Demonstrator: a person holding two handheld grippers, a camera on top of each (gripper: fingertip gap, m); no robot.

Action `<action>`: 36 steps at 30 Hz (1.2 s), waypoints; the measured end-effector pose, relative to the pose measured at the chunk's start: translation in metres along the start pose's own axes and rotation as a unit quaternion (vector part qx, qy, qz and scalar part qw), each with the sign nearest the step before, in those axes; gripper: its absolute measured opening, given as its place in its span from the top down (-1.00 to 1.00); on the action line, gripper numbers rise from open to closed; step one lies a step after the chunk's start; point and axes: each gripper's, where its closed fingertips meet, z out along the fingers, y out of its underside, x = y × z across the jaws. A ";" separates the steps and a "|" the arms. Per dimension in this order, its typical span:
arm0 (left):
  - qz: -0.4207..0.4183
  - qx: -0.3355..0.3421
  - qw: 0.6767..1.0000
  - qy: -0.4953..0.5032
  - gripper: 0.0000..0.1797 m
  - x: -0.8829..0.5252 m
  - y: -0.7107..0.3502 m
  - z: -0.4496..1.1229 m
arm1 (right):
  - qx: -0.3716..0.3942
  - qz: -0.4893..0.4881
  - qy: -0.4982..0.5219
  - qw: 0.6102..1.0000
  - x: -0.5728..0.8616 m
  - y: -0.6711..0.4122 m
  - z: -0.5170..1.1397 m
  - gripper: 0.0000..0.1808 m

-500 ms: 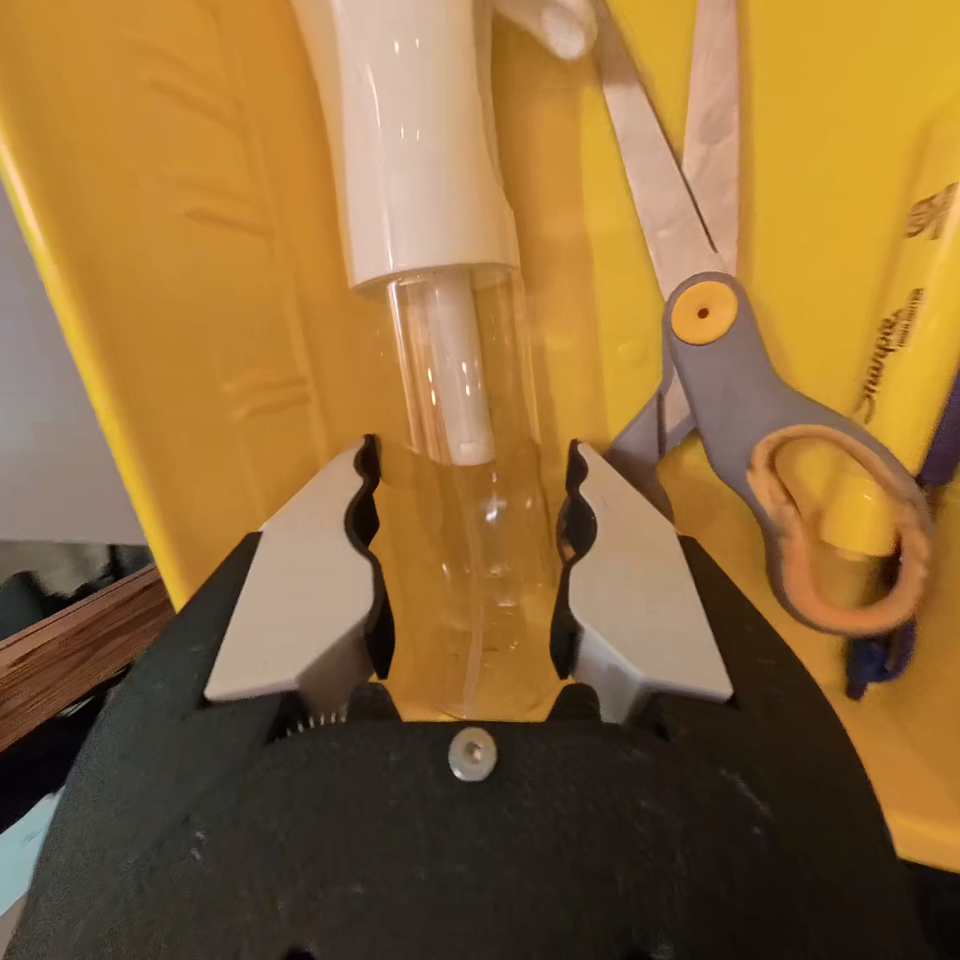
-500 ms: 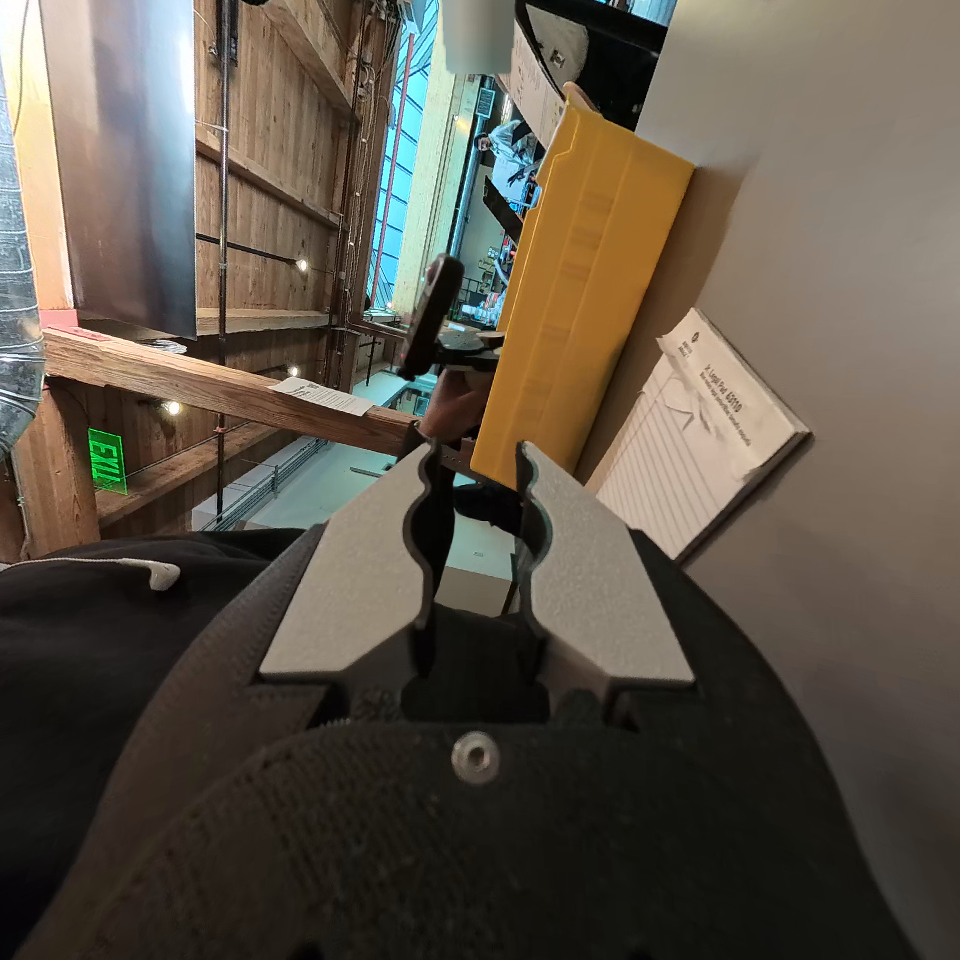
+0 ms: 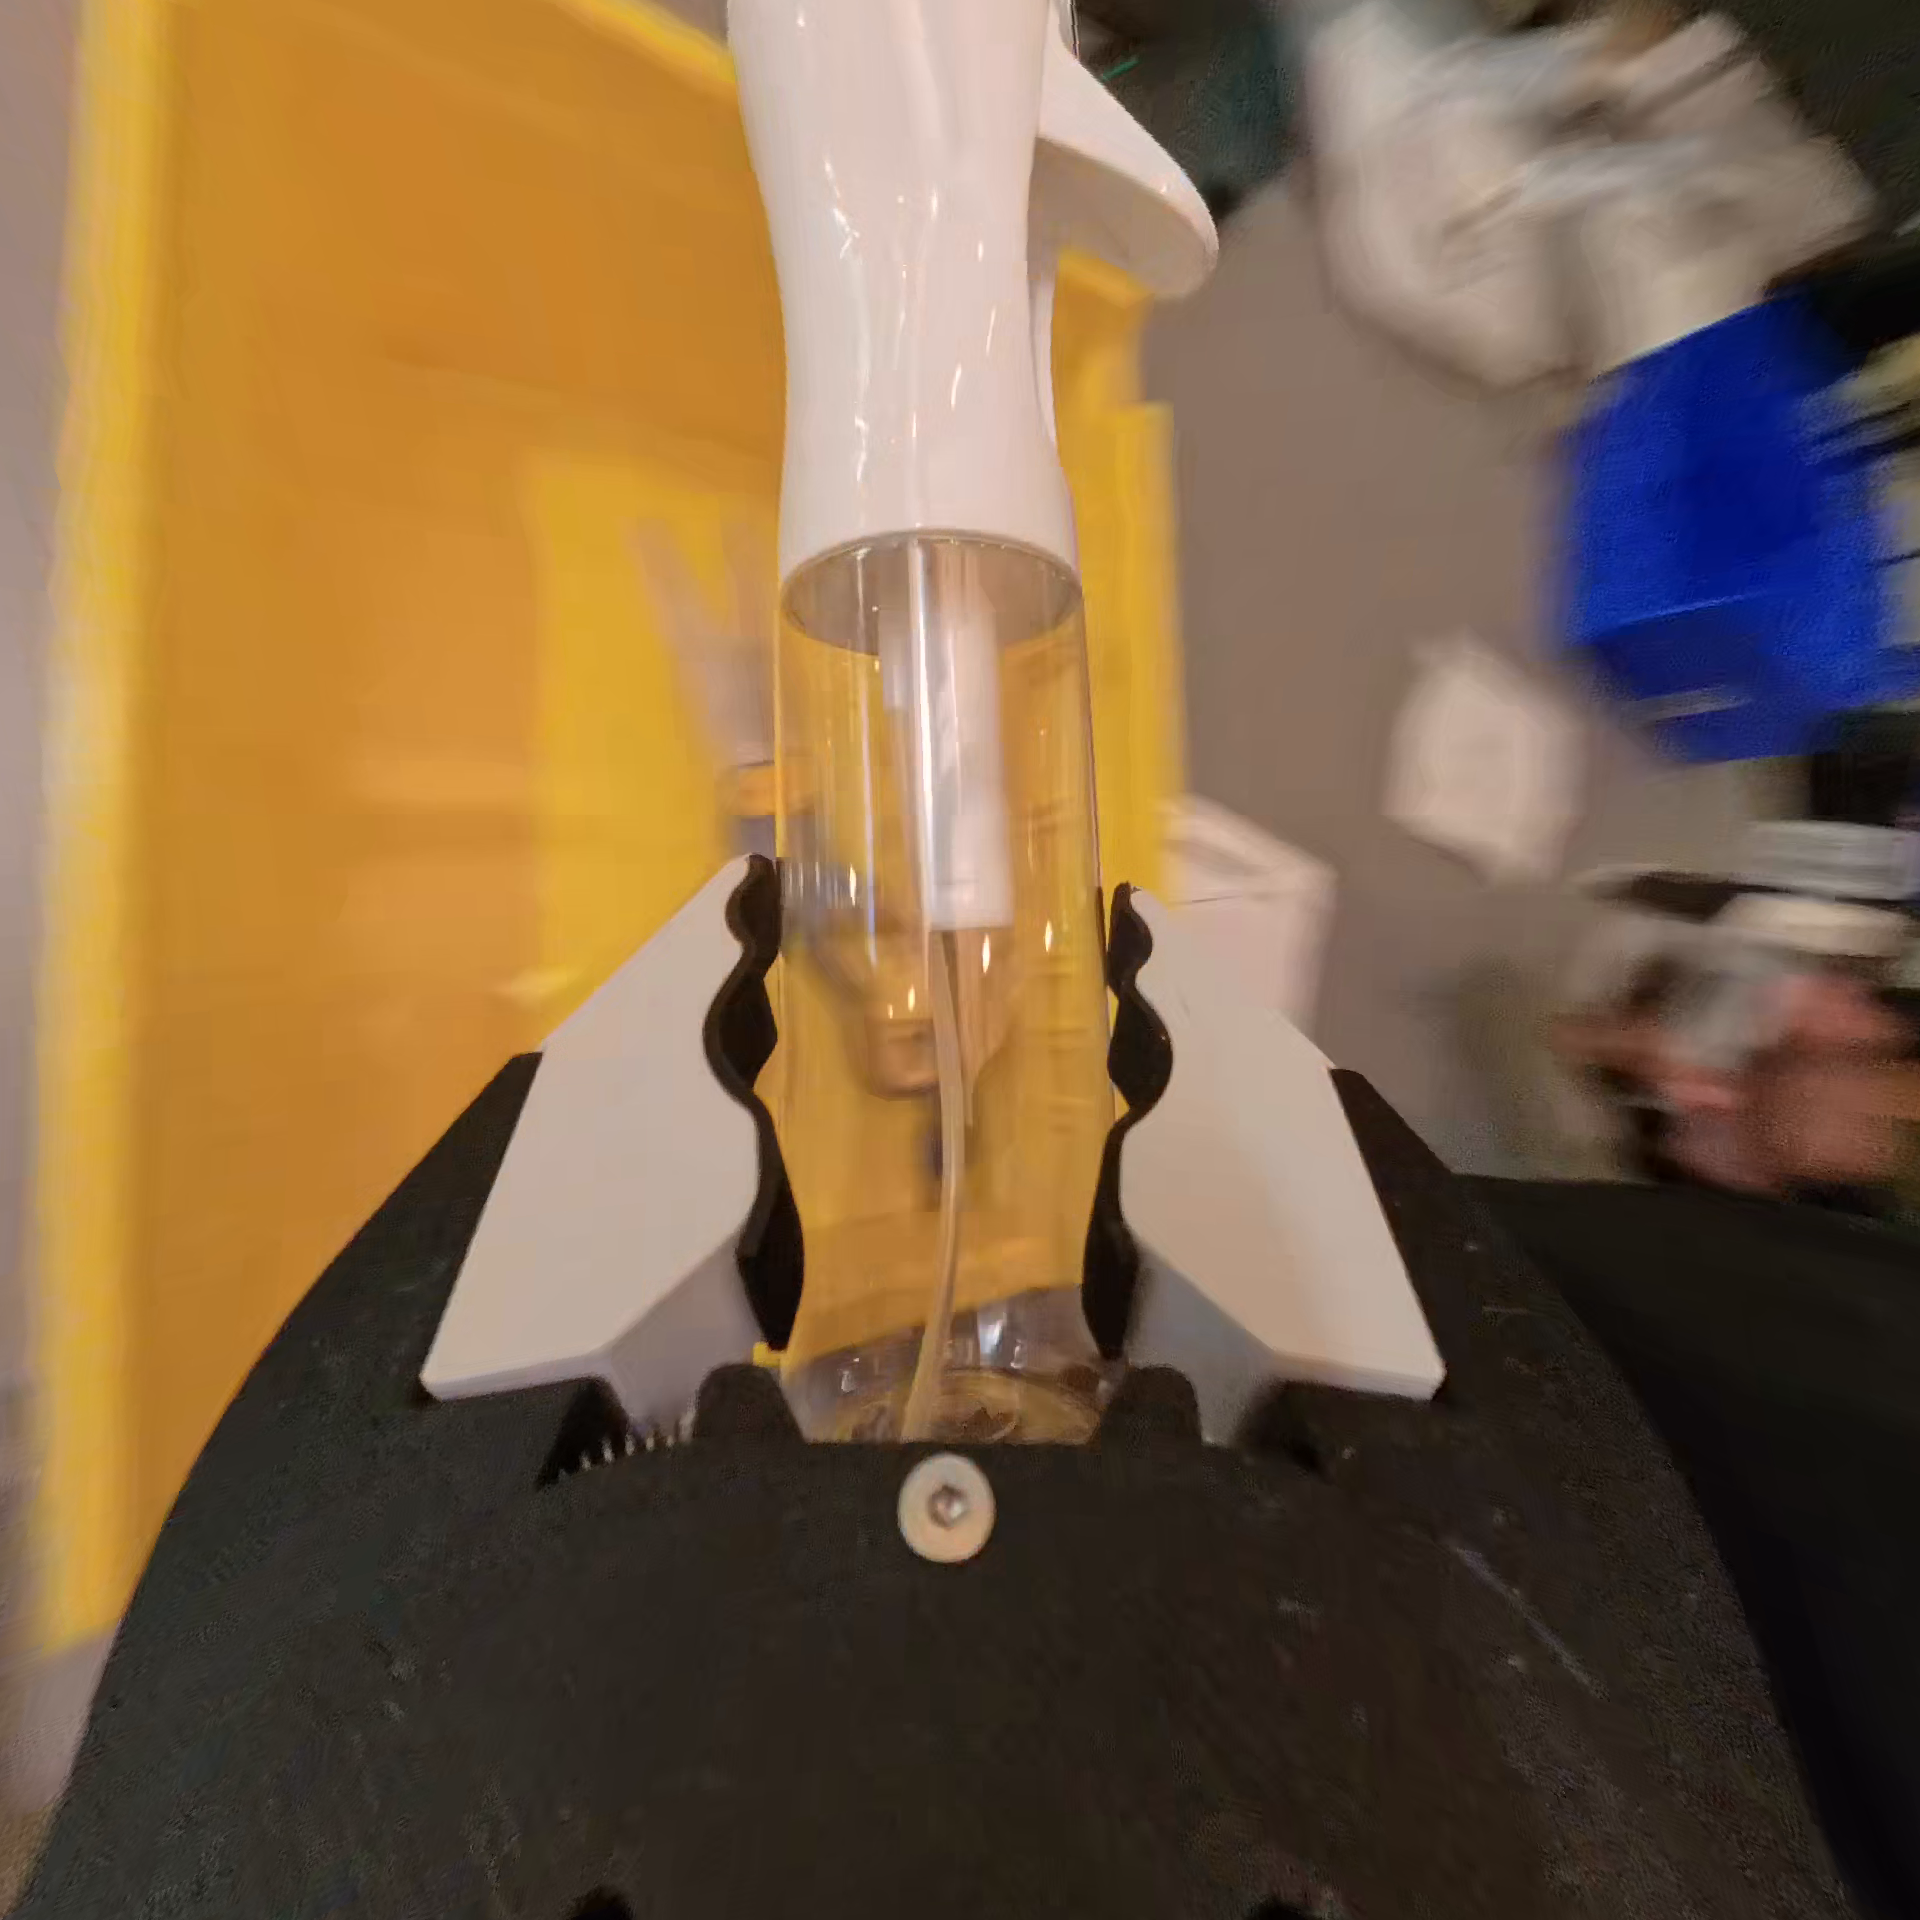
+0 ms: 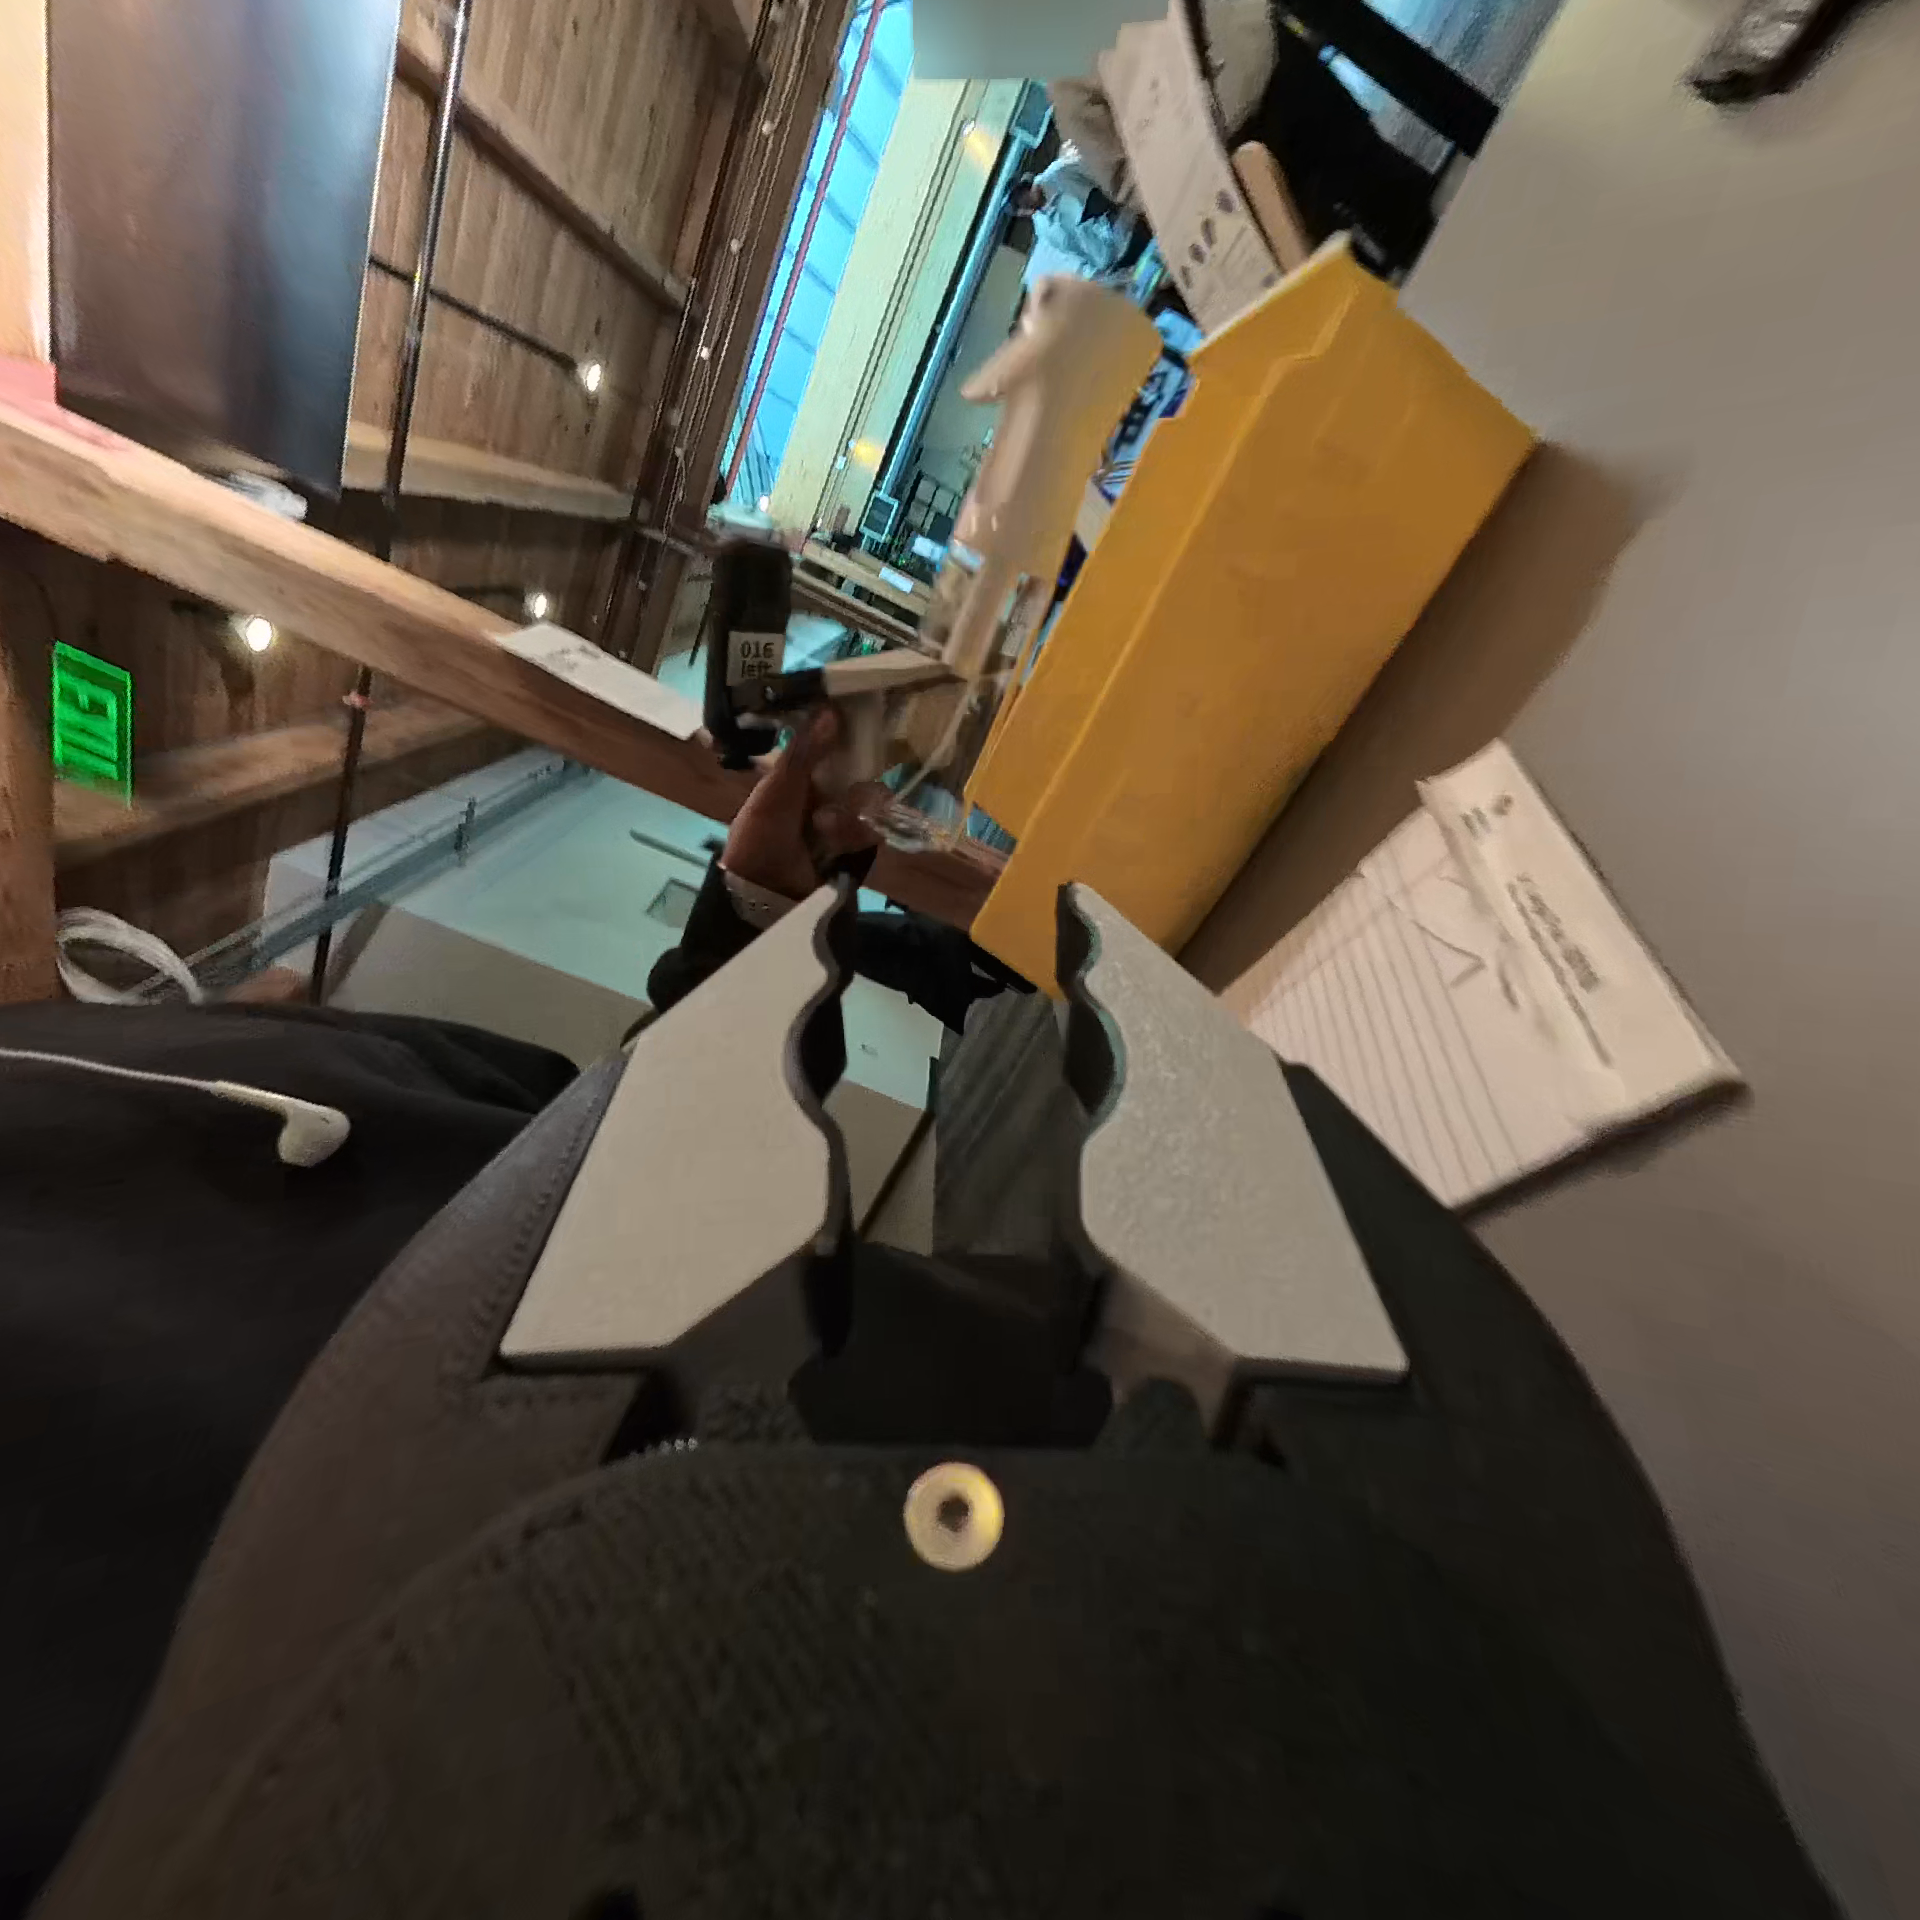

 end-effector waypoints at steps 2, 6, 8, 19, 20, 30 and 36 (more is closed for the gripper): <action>-0.039 0.048 0.983 0.172 0.31 0.060 -0.011 -0.015 | -0.005 -0.030 -0.021 0.999 -0.017 -0.008 0.011 0.48; -0.077 0.069 0.854 0.509 0.29 0.179 -0.011 -0.058 | 0.036 -0.035 -0.155 0.987 -0.071 -0.042 0.026 -0.02; -0.093 0.043 0.773 0.626 0.27 0.225 0.000 -0.070 | 0.055 -0.022 -0.242 0.968 -0.100 -0.060 0.029 -0.16; -0.084 -0.107 0.659 0.740 0.29 0.342 0.065 -0.027 | -0.025 0.027 -0.314 0.949 -0.132 -0.061 0.040 0.18; -0.074 -0.114 0.670 0.730 0.29 0.344 0.070 -0.022 | -0.028 0.044 -0.308 0.950 -0.127 -0.058 0.037 0.12; -0.004 -0.189 0.746 0.639 0.27 0.342 0.111 0.026 | -0.118 0.123 -0.255 0.952 -0.103 -0.009 0.010 0.12; -0.029 -0.198 0.769 0.606 0.27 0.338 0.112 0.044 | -0.049 0.087 -0.189 0.977 -0.085 -0.020 0.000 0.33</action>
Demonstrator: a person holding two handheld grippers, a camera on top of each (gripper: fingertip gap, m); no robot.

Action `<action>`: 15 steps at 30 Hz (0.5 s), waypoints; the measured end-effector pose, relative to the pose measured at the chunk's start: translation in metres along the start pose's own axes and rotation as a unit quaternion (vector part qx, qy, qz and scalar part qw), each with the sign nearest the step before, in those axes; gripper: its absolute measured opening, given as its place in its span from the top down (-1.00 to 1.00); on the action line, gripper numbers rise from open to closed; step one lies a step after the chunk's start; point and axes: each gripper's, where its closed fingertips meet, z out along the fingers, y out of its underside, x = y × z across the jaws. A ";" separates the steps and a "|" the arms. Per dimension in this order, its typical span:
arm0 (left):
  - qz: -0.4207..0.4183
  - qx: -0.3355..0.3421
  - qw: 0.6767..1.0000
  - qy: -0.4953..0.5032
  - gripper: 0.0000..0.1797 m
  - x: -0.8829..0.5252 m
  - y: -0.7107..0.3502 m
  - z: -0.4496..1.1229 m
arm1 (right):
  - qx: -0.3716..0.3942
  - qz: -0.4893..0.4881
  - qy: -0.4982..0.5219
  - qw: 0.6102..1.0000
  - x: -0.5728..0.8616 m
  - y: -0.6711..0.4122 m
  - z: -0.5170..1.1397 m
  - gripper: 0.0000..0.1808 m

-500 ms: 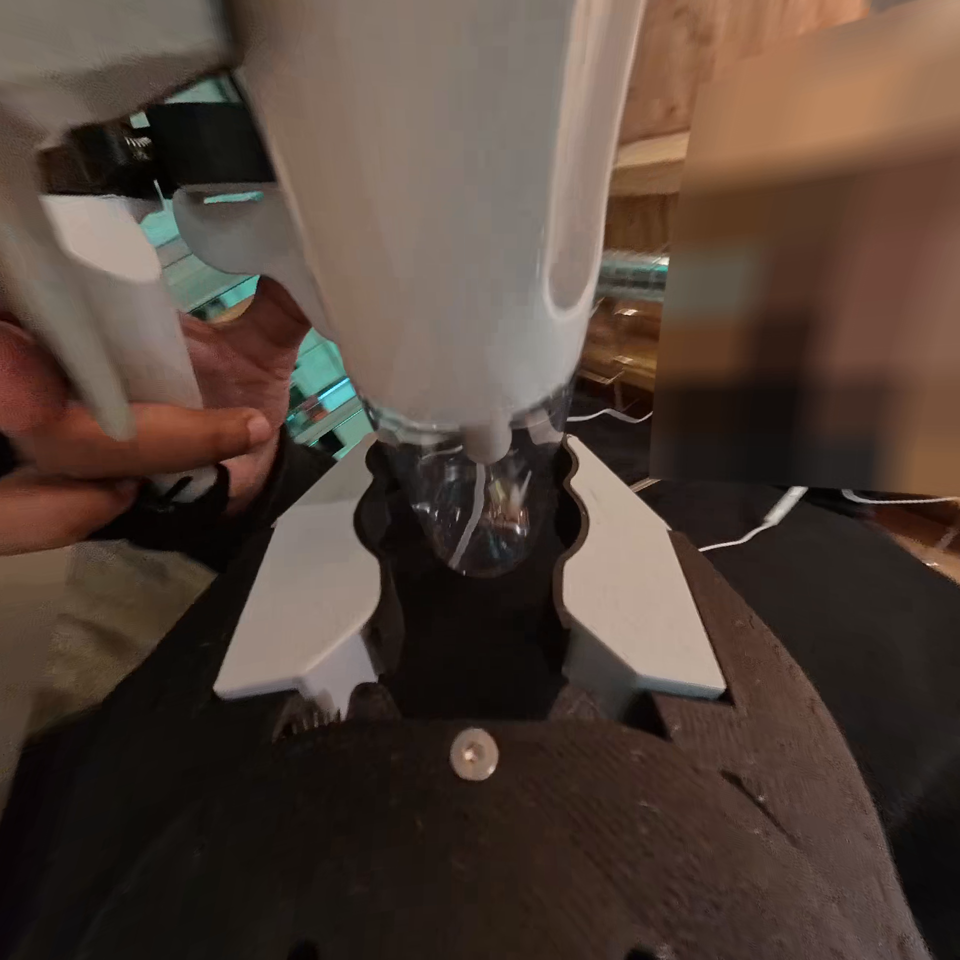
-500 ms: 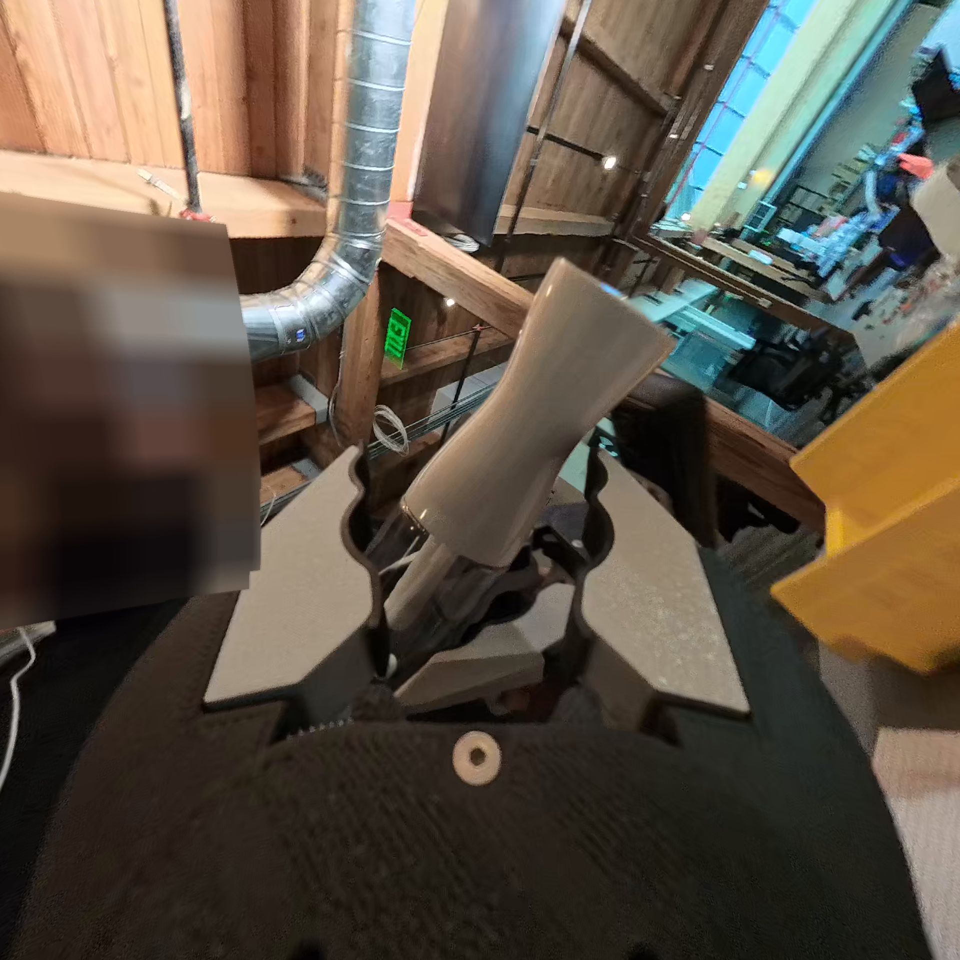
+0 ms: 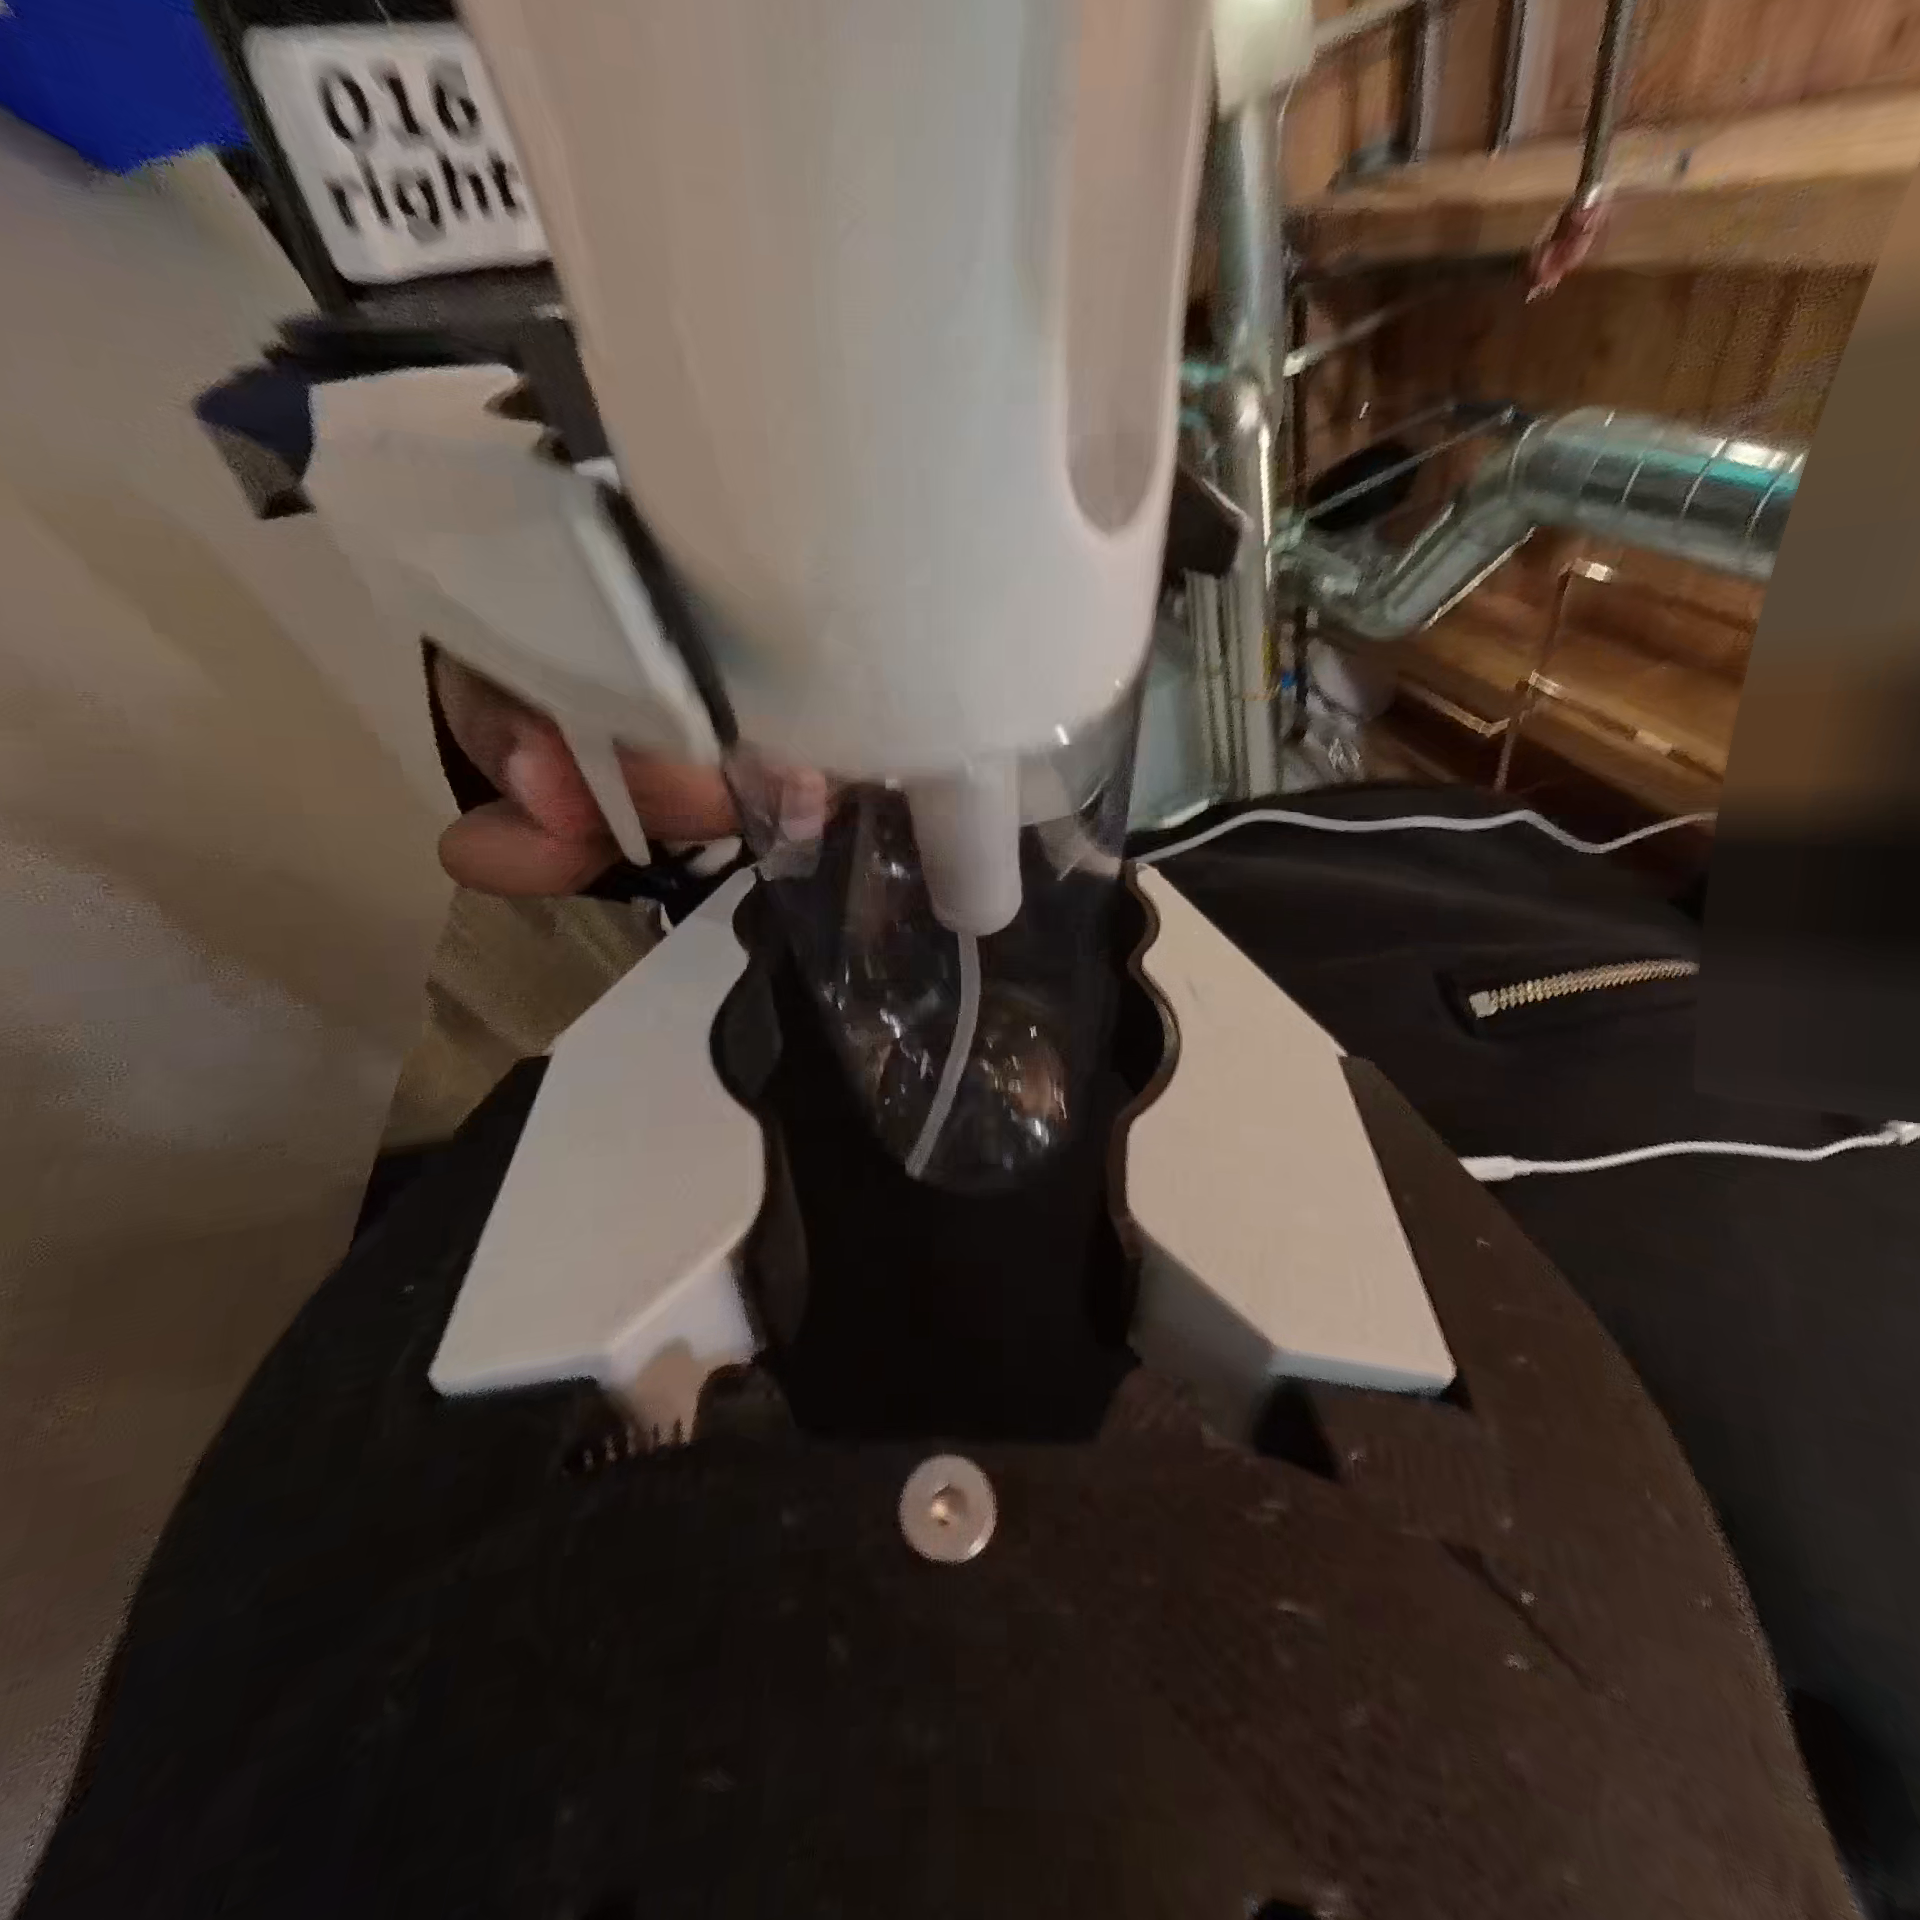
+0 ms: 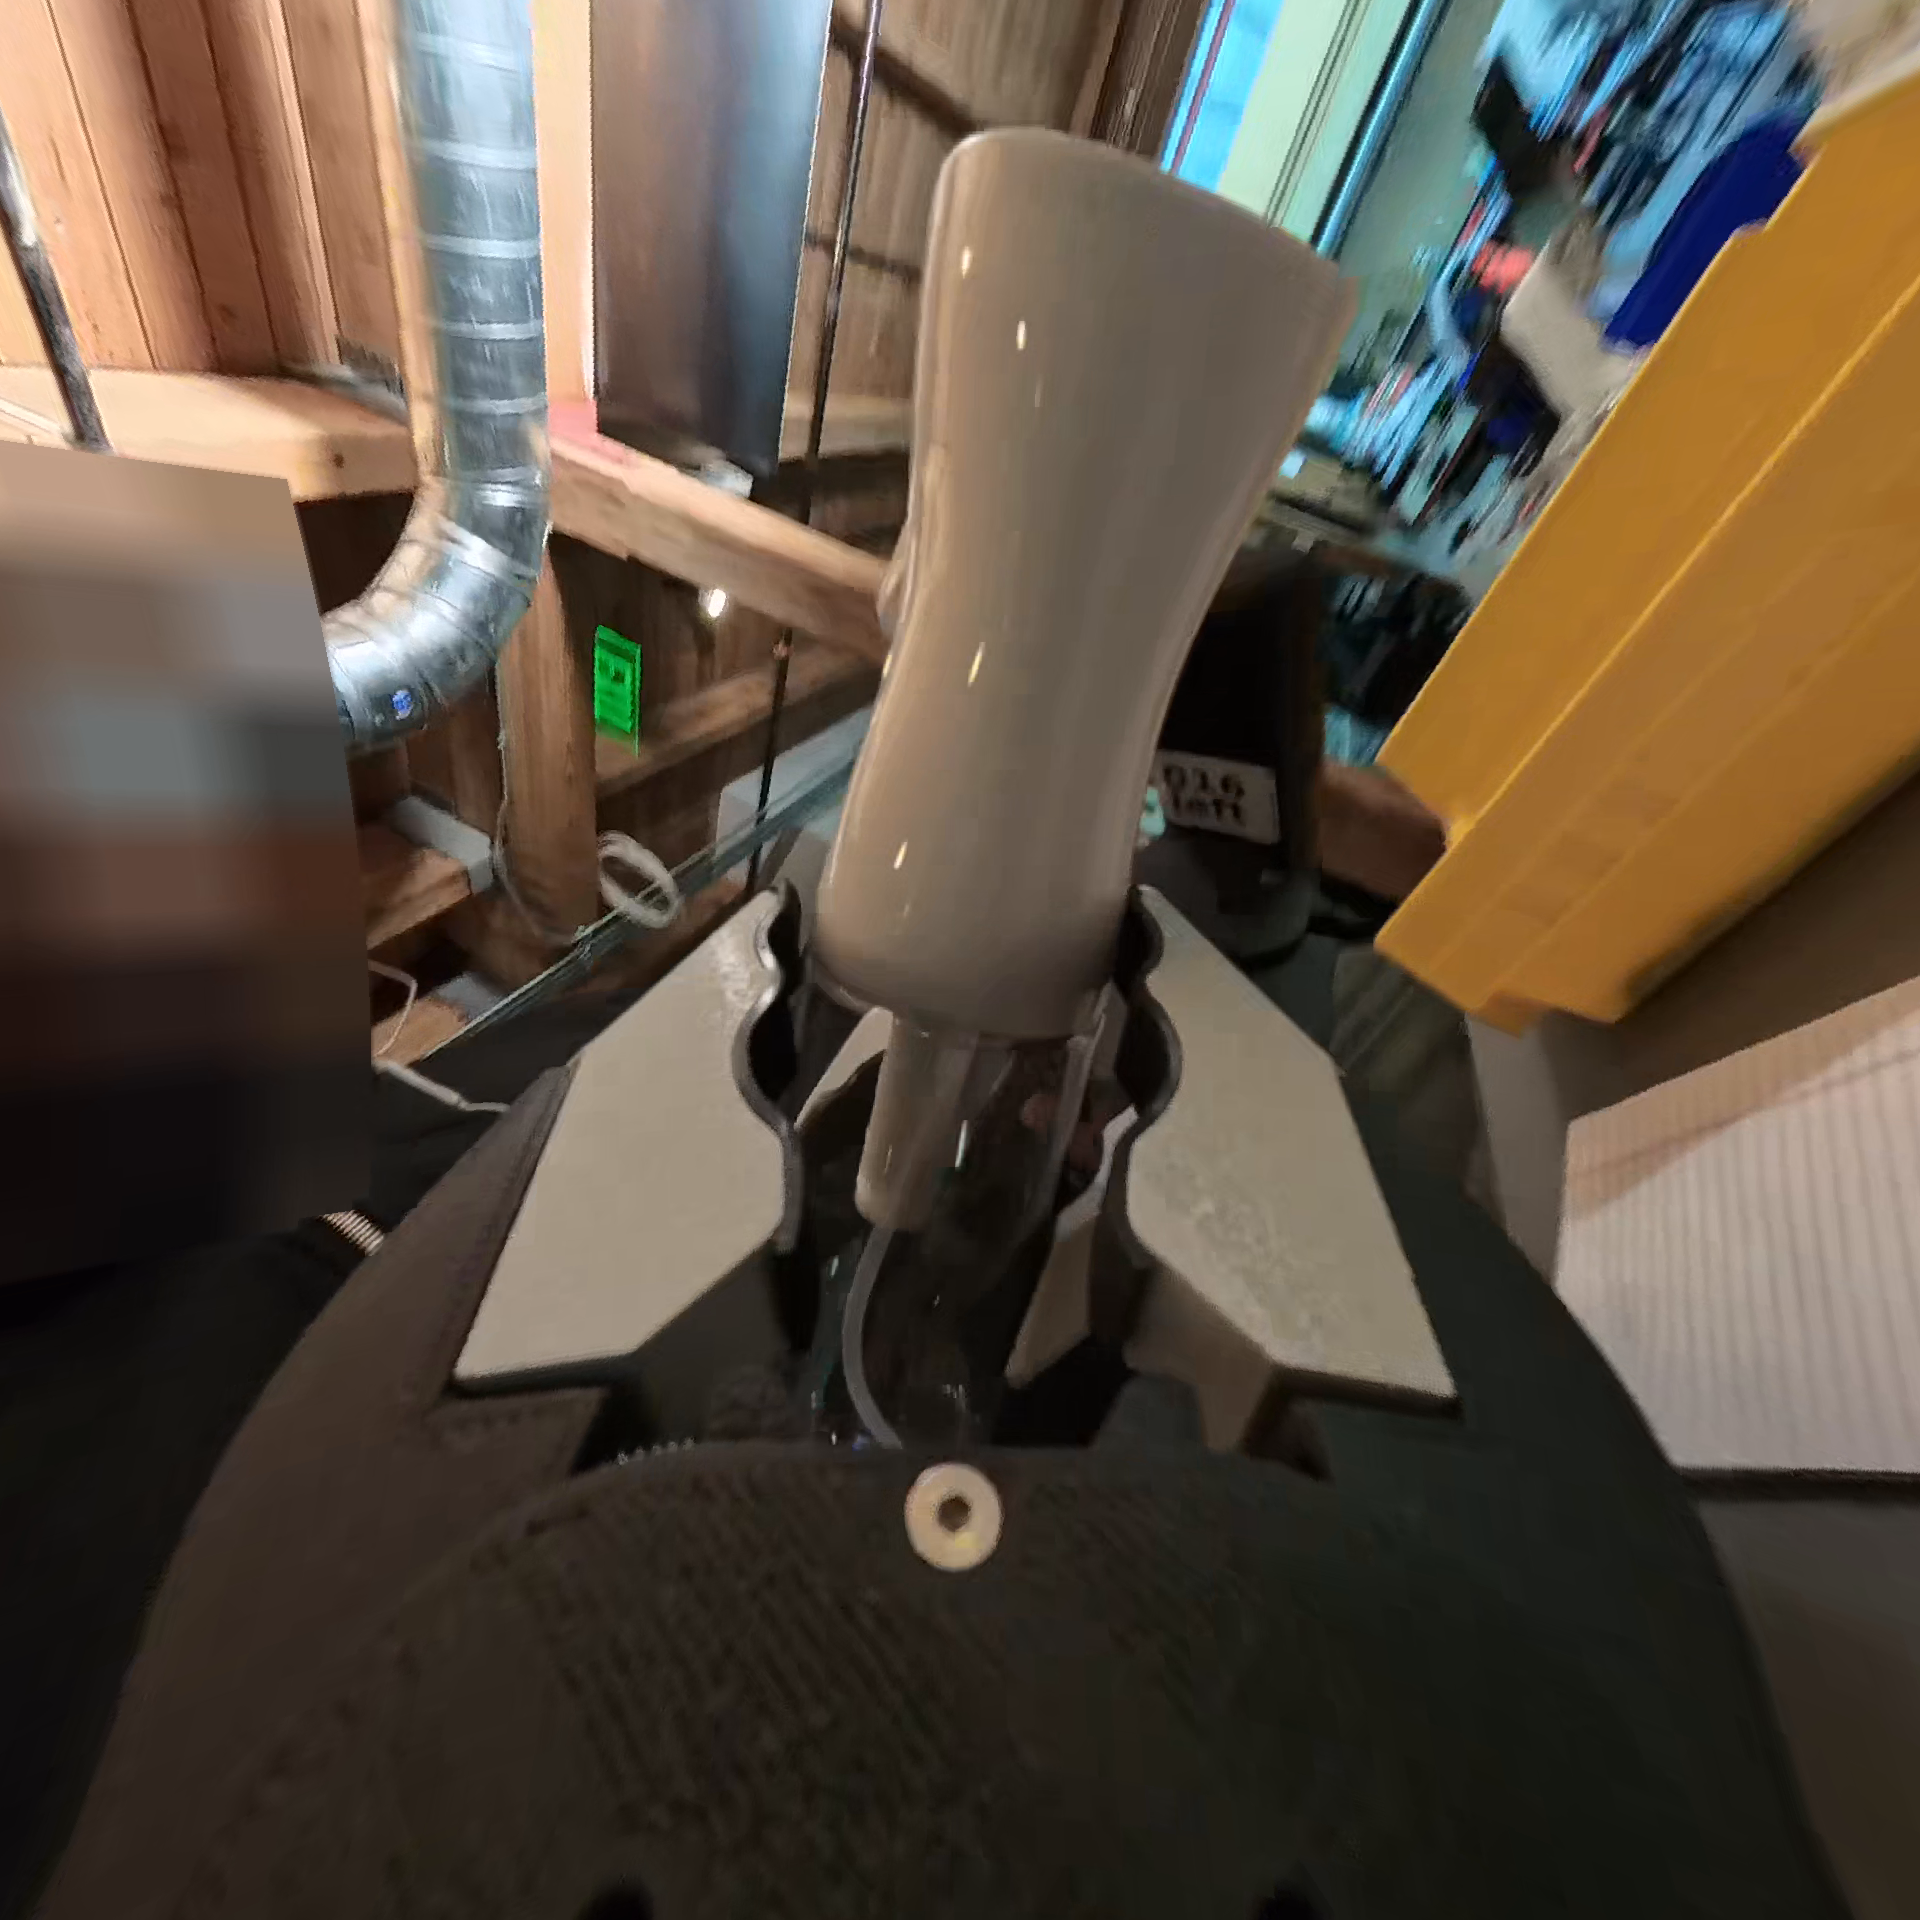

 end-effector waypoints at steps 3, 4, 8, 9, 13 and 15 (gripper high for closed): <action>0.014 0.087 0.994 -0.056 0.30 -0.015 -0.022 -0.015 | 0.067 -0.073 0.092 0.991 0.009 -0.024 -0.020 0.33; 0.039 0.123 0.985 -0.114 0.24 -0.028 -0.031 -0.025 | 0.078 -0.115 0.142 0.980 0.013 -0.031 -0.028 0.34; 0.174 0.131 0.928 -0.302 0.03 -0.047 -0.038 -0.047 | 0.102 -0.256 0.272 0.922 0.006 -0.048 -0.036 0.34; 0.196 0.111 0.919 -0.325 -0.03 -0.047 -0.037 -0.045 | 0.107 -0.272 0.292 0.911 0.005 -0.050 -0.032 0.34; 0.242 0.039 0.889 -0.387 -0.09 -0.055 -0.037 -0.032 | 0.092 -0.308 0.338 0.884 0.012 -0.041 -0.009 0.33; 0.236 0.033 0.900 -0.365 -0.06 -0.054 -0.036 -0.023 | 0.085 -0.326 0.337 0.879 0.011 -0.032 0.005 0.33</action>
